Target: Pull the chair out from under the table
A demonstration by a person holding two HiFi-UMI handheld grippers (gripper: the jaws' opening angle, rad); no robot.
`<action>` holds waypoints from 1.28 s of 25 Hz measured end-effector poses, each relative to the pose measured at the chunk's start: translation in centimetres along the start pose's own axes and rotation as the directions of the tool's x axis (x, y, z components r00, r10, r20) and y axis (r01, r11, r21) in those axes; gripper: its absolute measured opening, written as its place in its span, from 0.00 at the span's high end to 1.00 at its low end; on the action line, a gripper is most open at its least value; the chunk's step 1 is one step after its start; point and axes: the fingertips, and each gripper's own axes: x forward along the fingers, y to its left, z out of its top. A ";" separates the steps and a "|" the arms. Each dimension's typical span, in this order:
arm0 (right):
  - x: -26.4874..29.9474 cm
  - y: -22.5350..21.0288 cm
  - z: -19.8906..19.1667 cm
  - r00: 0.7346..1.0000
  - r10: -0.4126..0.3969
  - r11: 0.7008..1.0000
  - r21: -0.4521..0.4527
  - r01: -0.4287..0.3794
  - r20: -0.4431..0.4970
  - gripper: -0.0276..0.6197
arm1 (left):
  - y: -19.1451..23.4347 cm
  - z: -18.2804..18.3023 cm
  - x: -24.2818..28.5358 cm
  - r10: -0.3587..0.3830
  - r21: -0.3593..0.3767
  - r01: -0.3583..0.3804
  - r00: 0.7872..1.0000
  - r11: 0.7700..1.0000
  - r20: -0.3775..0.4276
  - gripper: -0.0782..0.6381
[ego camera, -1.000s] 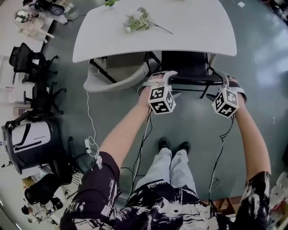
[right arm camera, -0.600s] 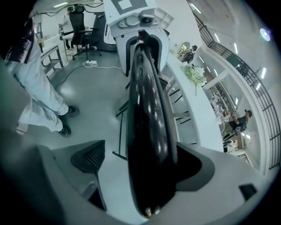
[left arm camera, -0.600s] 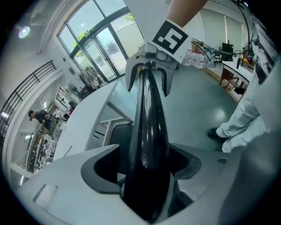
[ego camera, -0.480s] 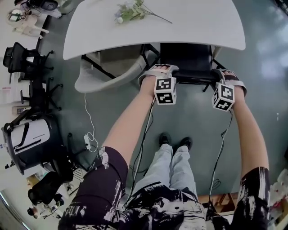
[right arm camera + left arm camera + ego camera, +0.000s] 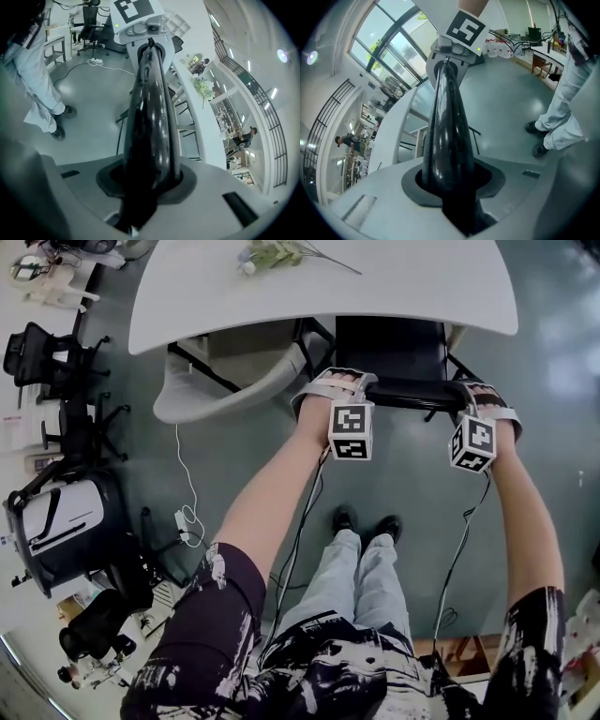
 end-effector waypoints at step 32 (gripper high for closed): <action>-15.1 26.3 6.0 1.000 0.004 1.000 -0.022 -0.004 -0.012 0.81 | -26.9 5.5 -13.3 -0.040 -0.026 0.040 0.999 0.999 -0.009 0.73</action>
